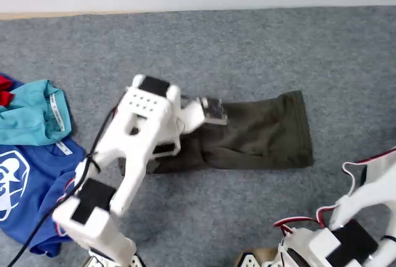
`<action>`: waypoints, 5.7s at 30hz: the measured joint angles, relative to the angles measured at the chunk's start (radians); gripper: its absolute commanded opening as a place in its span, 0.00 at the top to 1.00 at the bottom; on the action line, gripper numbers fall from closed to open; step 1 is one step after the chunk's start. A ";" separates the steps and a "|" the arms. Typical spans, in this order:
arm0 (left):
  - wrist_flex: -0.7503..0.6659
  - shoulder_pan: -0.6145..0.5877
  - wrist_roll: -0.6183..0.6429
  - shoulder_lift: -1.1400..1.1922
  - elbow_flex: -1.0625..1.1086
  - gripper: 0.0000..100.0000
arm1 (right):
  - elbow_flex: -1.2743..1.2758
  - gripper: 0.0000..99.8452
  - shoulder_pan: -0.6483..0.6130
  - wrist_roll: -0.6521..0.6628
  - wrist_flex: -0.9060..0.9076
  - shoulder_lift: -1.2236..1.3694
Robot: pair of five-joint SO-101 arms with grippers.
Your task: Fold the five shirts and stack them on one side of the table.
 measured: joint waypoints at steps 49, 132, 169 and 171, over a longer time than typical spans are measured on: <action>-0.402 -0.204 -0.064 -0.083 0.152 0.94 | 0.000 0.95 -0.055 0.000 0.012 0.000; -0.015 -1.053 0.365 -0.855 0.121 1.00 | -0.126 0.85 -0.632 -0.410 -0.548 0.595; -0.029 -1.053 0.365 -0.855 0.141 1.00 | -0.133 0.99 -1.063 -0.474 -0.414 0.301; -0.029 -1.053 0.365 -0.855 0.141 1.00 | -0.163 0.99 -1.109 -0.474 -0.414 0.301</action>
